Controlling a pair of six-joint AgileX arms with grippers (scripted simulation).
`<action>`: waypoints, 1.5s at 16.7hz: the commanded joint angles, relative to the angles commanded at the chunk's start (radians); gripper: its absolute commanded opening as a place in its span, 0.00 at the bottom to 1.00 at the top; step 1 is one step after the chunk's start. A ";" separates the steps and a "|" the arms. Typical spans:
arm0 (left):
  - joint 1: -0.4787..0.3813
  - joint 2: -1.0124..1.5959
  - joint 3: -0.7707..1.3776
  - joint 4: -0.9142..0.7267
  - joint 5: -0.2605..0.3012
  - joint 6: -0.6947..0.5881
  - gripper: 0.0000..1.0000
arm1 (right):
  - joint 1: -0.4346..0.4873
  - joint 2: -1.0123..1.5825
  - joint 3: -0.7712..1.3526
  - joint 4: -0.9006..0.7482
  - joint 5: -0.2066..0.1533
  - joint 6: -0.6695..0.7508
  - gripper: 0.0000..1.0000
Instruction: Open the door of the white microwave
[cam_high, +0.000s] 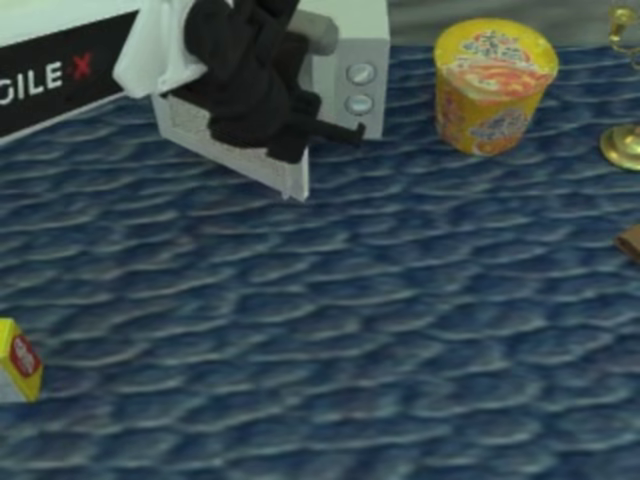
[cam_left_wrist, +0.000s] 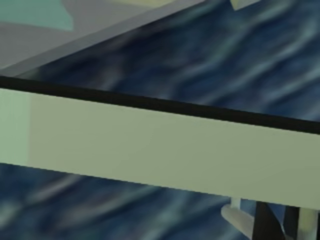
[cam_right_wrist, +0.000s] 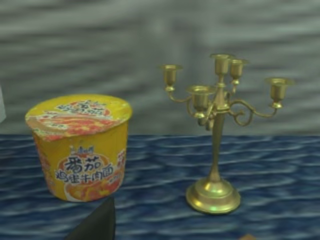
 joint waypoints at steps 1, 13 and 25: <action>0.006 -0.008 -0.014 0.002 0.007 0.015 0.00 | 0.000 0.000 0.000 0.000 0.000 0.000 1.00; 0.032 -0.057 -0.077 0.022 0.050 0.096 0.00 | 0.000 0.000 0.000 0.000 0.000 0.000 1.00; 0.032 -0.057 -0.077 0.022 0.050 0.096 0.00 | 0.000 0.000 0.000 0.000 0.000 0.000 1.00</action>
